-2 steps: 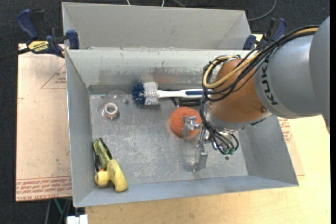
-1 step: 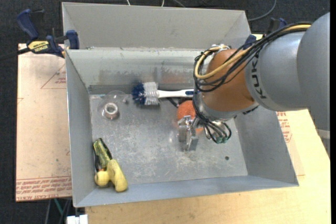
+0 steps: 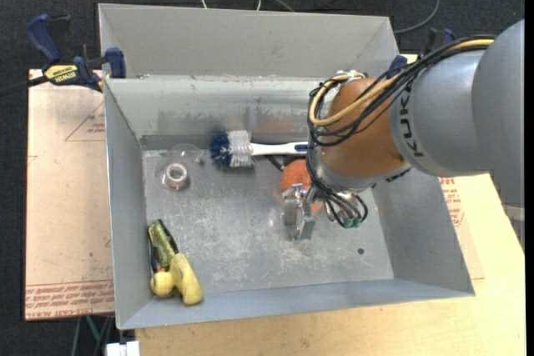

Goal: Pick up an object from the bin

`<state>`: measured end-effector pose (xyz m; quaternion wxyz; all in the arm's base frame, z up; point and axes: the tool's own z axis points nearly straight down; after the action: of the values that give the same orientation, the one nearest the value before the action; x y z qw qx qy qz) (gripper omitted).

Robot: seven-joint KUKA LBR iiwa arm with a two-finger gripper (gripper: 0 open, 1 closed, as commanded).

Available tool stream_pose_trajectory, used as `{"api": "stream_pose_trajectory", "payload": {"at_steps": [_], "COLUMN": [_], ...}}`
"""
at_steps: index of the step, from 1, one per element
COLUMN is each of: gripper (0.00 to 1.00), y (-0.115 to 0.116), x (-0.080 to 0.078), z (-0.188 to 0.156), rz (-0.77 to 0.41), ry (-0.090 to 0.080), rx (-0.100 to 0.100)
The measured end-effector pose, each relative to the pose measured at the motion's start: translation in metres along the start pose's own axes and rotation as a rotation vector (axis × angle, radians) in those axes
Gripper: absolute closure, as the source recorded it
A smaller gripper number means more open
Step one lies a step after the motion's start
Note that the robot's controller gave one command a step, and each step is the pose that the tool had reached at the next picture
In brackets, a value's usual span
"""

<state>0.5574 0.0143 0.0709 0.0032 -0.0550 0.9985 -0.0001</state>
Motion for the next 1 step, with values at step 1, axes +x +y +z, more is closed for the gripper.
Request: {"api": "stream_pose_trajectory", "payload": {"at_steps": [1], "gripper": [0.00], "y": [-0.0193], "x": [-0.0010], "z": [0.0005], "rz": [-0.050], "ry": [-0.003], "rx": [-0.001]}}
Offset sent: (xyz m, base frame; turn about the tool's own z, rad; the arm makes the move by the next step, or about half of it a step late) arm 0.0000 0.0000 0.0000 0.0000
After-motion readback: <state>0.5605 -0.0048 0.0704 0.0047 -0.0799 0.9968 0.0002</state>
